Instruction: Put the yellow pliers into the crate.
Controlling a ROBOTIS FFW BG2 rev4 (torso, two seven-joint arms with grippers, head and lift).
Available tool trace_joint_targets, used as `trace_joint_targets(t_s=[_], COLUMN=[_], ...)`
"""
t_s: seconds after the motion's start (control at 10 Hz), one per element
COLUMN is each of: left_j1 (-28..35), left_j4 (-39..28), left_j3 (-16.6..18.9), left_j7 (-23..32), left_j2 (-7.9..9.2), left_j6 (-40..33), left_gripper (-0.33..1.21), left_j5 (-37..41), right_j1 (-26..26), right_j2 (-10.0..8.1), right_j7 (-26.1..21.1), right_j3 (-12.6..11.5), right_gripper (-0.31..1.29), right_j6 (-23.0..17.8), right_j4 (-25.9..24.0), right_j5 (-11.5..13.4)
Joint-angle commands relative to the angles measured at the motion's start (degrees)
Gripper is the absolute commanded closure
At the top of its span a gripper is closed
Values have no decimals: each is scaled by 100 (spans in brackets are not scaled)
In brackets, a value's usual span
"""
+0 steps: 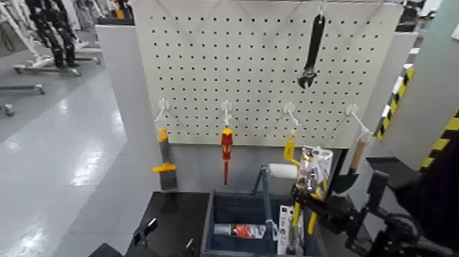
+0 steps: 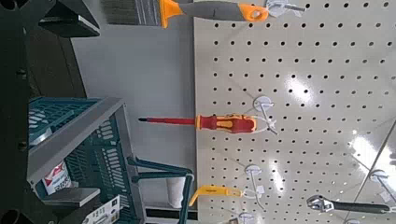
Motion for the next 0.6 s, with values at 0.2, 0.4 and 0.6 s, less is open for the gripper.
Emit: trace_joint_targets(t_s=[0.2,0.4,0.6], left_j1=[-14,-32,-32], left_j4=[13,21,30], left_j3=[-18,-35,-35], left_j7=[-9,-9,-9], left_j2=[-1,8,-1], left_j6=[0,0,0], left_gripper=[11,10,10], left_j5=[0,9,9], right_j1=[-331,-542,-621], right_j2=[-46,-46,-73], right_j7=[38,47,21], right_j3=[340,595,700], right_gripper=[112,112,110], right_j6=[-369,-527,-483], right_j4=[851,1256,1282], right_j5=[22,22,128])
